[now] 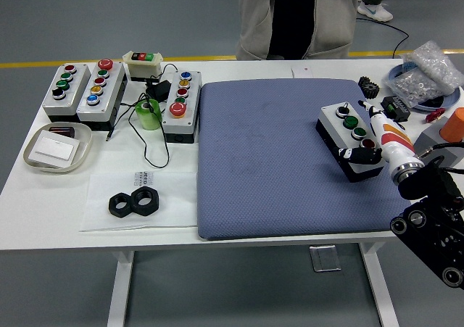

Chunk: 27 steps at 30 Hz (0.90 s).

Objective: Pick up the button,place it on the desk,press the button,press the button

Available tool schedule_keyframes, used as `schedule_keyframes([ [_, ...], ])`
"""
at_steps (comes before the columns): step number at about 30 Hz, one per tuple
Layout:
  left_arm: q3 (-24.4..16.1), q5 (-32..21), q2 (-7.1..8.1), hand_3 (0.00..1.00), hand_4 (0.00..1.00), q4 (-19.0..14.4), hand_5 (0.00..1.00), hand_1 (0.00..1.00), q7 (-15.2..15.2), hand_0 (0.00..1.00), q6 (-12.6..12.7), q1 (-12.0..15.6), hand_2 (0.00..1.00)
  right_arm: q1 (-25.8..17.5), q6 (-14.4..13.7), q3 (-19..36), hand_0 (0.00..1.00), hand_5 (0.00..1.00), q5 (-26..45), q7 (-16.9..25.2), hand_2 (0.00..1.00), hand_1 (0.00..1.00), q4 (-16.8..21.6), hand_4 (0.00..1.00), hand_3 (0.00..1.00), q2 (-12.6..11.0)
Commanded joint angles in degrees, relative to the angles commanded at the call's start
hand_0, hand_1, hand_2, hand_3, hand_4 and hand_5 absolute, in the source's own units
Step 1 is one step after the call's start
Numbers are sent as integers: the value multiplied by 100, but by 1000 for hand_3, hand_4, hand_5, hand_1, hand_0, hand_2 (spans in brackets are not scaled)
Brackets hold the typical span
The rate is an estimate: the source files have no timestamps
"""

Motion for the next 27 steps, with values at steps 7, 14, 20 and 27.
schedule_keyframes([
  [7,-1,-2,2,824,623,-4,998,826,0,735,-2,3,857,130,-31,-63,941,252,62,-173,898,820,-302,965,939,101],
  [14,4,-7,3,824,624,-3,998,826,-4,731,1,-1,857,279,-34,-94,861,241,-71,-394,776,712,-554,963,902,170],
  [20,-6,14,6,824,623,-3,998,826,3,725,5,4,857,355,55,-143,693,220,-163,-491,605,569,-661,952,842,179],
  [27,-43,80,7,824,623,-3,998,826,19,726,10,24,857,397,275,-203,612,206,-200,-533,558,518,-733,940,811,133],
])
